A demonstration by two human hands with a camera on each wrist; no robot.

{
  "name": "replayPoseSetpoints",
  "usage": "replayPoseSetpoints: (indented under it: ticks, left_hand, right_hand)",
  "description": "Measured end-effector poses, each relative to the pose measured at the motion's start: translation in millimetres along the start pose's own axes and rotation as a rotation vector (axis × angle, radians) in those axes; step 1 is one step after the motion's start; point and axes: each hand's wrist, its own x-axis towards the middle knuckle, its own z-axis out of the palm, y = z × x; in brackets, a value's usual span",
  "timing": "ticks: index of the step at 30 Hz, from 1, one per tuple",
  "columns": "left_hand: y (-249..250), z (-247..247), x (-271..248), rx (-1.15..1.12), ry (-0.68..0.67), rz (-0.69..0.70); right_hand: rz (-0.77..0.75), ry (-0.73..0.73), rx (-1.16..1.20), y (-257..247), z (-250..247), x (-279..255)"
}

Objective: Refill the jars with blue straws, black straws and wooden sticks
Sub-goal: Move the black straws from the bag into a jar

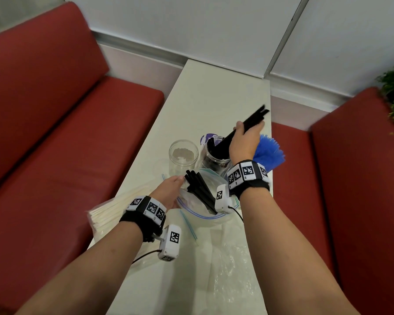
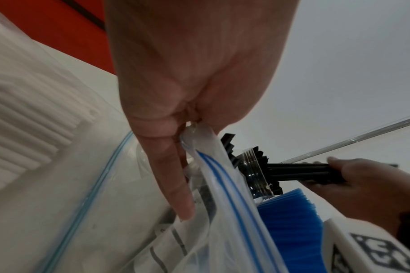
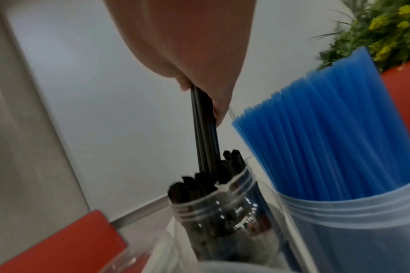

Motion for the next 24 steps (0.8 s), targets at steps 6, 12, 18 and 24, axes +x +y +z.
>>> replayPoseSetpoints:
  ticks: [6, 12, 18, 24]
  left_hand:
    - [2, 0, 2, 0.015, -0.013, -0.008]
    - [4, 2, 1, 0.012, -0.03, -0.013]
    - [4, 3, 1, 0.006, -0.044, 0.001]
    - [7, 4, -2, 0.047, -0.042, 0.021]
  right_hand:
    - [0.022, -0.303, -0.182, 12, 3, -9]
    - [-0.417, -0.291, -0.317, 2, 14, -4]
    - [-0.417, -0.645, -1.109, 51, 19, -23]
    - [-0.388, -0.588, -0.97, 46, 18, -16]
